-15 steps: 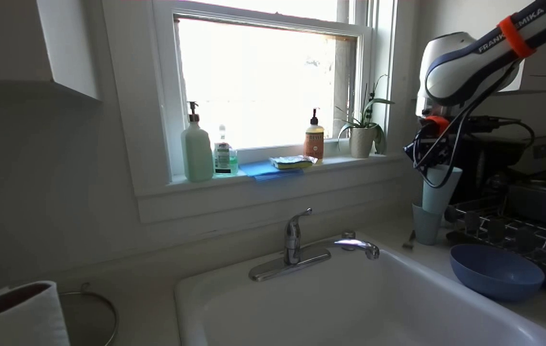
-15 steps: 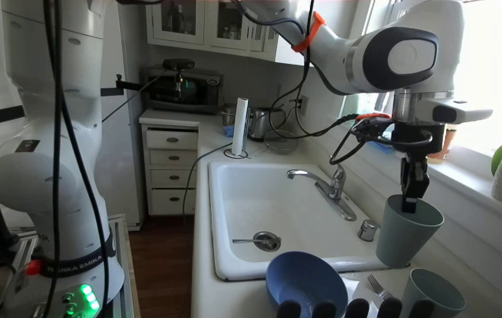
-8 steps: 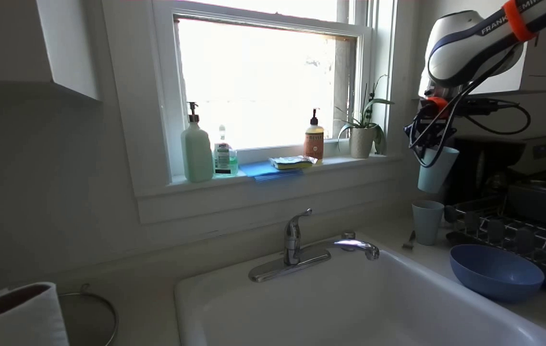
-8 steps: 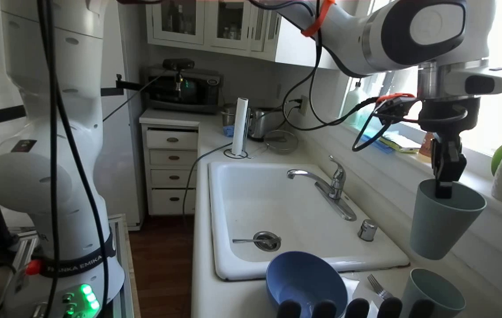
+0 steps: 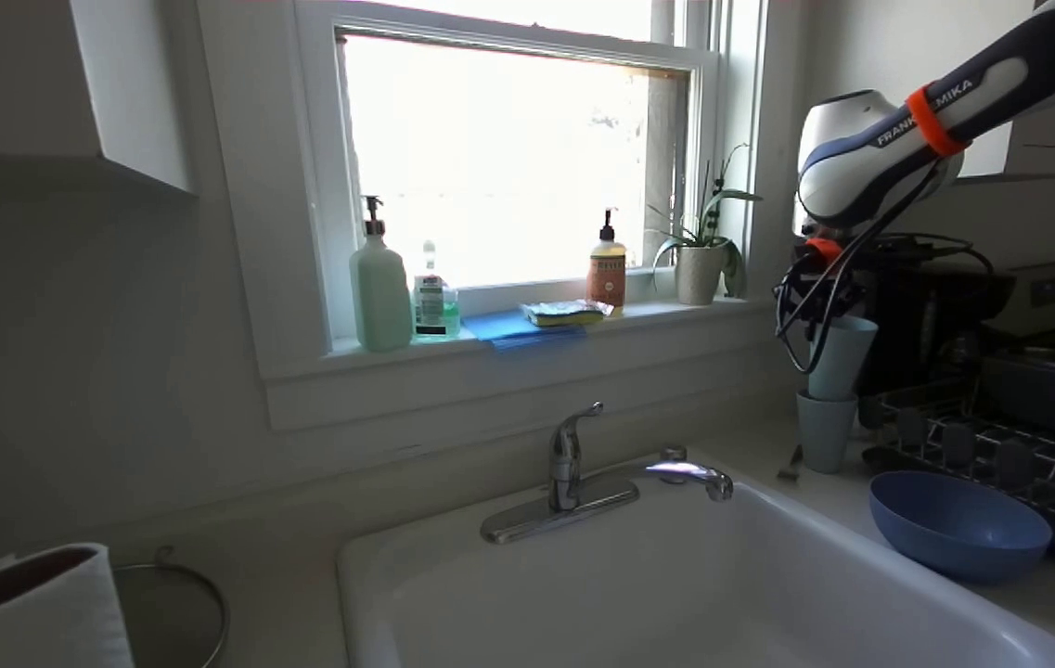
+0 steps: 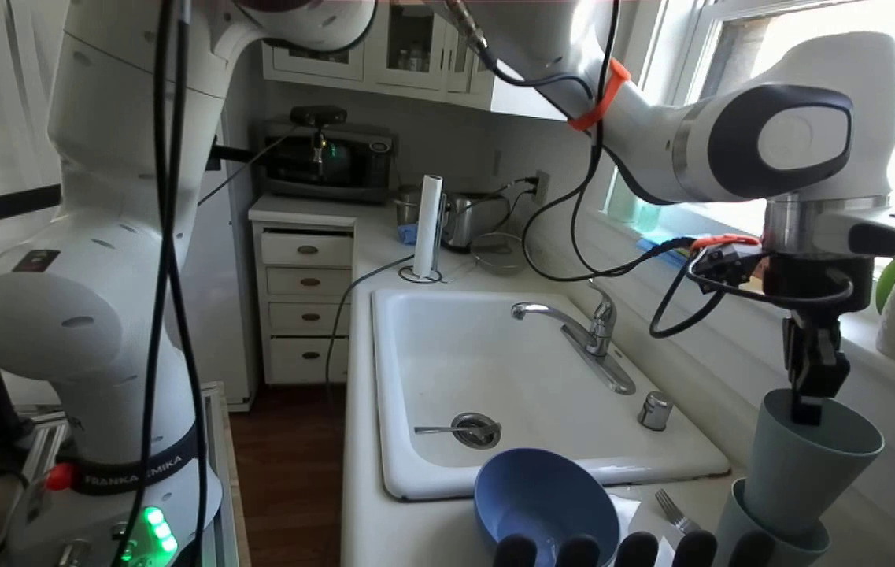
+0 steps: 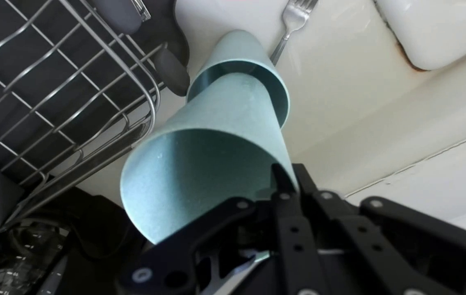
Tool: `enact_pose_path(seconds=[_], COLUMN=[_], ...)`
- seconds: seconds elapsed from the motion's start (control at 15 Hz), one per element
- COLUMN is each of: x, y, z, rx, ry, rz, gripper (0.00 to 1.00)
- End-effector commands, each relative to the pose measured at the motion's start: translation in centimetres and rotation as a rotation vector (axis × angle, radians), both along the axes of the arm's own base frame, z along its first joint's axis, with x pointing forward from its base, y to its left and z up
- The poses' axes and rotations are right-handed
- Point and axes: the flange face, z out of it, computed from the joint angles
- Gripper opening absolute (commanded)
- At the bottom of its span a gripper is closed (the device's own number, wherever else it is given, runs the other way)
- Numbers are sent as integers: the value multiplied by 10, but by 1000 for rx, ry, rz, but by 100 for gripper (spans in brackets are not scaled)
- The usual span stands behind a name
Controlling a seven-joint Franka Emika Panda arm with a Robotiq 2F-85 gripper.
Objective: Stack the two cups on the counter in the blue bowl then put the bowl and cups in the sink.
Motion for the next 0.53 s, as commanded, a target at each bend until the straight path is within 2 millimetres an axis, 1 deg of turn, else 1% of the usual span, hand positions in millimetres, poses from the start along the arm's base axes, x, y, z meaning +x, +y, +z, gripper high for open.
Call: enact_pose_path(seconds=[0.0, 0.27, 0.47], x=[12, 17, 22], y=[-13, -24, -28], z=[-11, -37, -56], rx=[-9, 7, 20], ry=[16, 38, 65], rz=[-18, -21, -32], gripper=[1, 1, 1])
